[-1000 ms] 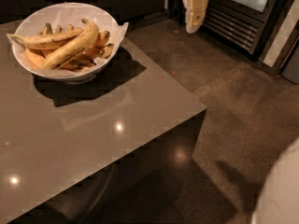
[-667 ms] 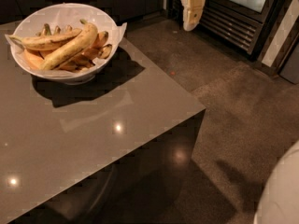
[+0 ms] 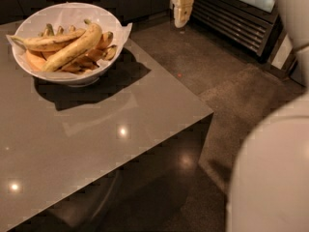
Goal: Pick banana from white bowl
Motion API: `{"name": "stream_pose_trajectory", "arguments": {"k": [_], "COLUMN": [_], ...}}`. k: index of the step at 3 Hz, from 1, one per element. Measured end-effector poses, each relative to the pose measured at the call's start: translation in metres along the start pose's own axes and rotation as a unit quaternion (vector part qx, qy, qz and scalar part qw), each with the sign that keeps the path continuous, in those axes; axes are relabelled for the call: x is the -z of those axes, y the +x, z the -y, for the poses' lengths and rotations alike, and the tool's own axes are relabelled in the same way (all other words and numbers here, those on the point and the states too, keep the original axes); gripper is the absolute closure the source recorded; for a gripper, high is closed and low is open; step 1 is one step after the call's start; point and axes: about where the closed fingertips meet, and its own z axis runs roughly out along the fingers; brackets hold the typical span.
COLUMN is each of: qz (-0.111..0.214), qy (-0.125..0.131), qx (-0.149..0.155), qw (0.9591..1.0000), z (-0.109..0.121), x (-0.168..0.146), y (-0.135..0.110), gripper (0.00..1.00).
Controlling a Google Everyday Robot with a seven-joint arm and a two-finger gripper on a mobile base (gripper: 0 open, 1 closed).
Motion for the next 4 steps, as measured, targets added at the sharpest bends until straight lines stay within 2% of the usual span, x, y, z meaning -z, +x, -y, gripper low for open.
{"name": "stream_pose_trajectory", "arguments": {"k": [1, 2, 3, 4], "qz": [0.010, 0.003, 0.006, 0.043], "qy": [-0.011, -0.015, 0.000, -0.002], "qx": [0.048, 0.087, 0.090, 0.106], "qw": [0.9988, 0.9961, 0.9959, 0.9934], "z": [0.025, 0.047, 0.055, 0.060], "x": [-0.026, -0.045, -0.047, -0.063], "y": [-0.018, -0.035, -0.038, -0.054], "gripper": [0.00, 0.00, 0.00, 0.00]}}
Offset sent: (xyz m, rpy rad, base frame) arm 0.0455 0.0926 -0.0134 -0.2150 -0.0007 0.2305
